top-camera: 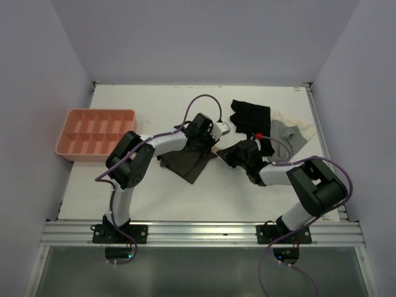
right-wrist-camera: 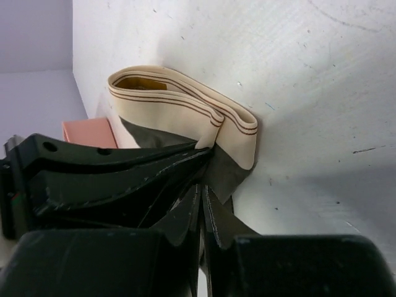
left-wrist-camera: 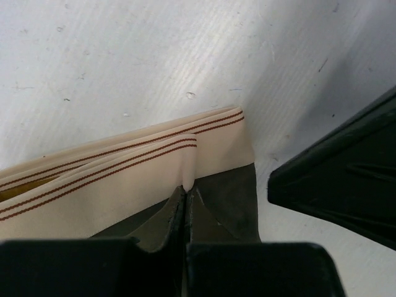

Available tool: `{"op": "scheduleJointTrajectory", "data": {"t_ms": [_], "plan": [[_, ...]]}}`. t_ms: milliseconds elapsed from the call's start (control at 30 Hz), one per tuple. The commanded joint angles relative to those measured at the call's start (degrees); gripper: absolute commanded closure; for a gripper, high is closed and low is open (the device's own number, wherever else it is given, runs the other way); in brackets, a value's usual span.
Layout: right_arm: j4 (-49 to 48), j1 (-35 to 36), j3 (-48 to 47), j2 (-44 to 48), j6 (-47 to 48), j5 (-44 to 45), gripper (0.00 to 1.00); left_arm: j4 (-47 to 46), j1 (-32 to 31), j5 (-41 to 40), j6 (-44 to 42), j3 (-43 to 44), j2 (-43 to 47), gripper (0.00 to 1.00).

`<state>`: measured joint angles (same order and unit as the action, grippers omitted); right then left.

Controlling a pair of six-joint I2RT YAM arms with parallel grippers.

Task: Roll the underwear
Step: Fold the underwear

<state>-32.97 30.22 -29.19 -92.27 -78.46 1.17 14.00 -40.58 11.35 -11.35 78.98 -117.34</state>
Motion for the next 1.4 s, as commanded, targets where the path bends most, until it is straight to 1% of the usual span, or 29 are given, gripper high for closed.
{"op": "scheduleJointTrajectory", "data": {"t_ms": [0, 67, 100, 200, 333, 400, 533, 633, 733, 833, 967, 1133, 1300, 1367], "plan": [[4.3, -0.1, -0.6, 3.4, 3.1, 5.9, 0.93, -1.0, 1.5, 1.3, 1.6, 1.9, -0.7, 1.0], [4.8, -0.3, -1.3, 2.8, 3.8, 6.1, 0.94, -1.1, 1.6, 1.6, 1.6, 1.9, -0.5, 1.0], [4.8, -0.4, -2.0, 1.4, 3.9, 6.0, 0.96, -1.1, 1.6, 1.9, 1.5, 2.0, -0.4, 1.0], [4.0, -0.5, -2.9, -2.0, 4.0, 6.4, 0.98, -0.9, 1.6, 2.5, 1.6, 1.9, 0.1, 1.0], [-0.9, -0.8, -3.3, -6.5, 3.6, 5.4, 0.99, -0.6, 1.6, 2.7, 1.5, 1.9, 0.7, 1.0], [-3.3, -0.9, -3.4, -7.3, 3.3, 5.0, 1.0, -0.2, 1.6, 2.6, 1.2, 1.7, 0.7, 1.0], [-5.3, -0.9, -3.0, -6.4, 3.1, 4.5, 1.0, 0.0, 1.6, 2.4, 1.2, 1.4, 0.6, 1.0], [-5.8, -0.9, -1.9, -3.4, 3.3, 5.1, 1.0, -0.2, 1.8, 2.4, 1.3, 1.4, 0.6, 1.0], [-4.5, -0.9, -1.8, -0.5, 3.5, 5.7, 1.0, -0.2, 1.9, 2.6, 1.9, 1.4, 0.6, 1.0], [-1.7, -0.9, -4.0, -0.5, 4.5, 6.0, 1.0, -0.4, 2.0, 2.9, 2.4, 1.4, 0.8, 1.0], [-1.4, -0.9, -6.3, -4.0, 4.8, 4.9, 1.0, -0.1, 2.0, 2.6, 2.8, 2.1, 0.9, 1.0], [-2.5, -0.9, -7.0, -8.2, 4.4, 5.1, 1.0, 0.0, 2.2, 2.9, 3.4, 2.0, 1.4, 1.0], [-3.2, -0.9, -7.5, -11.9, 3.9, 4.1, 1.0, 0.8, 2.6, 4.6, 5.6, 2.8, 1.8, 1.0], [-4.9, -0.9, -7.0, -13.6, 2.9, 3.8, 1.0, 1.6, 2.6, 5.8, 6.6, 3.4, 2.5, 1.0]]}}
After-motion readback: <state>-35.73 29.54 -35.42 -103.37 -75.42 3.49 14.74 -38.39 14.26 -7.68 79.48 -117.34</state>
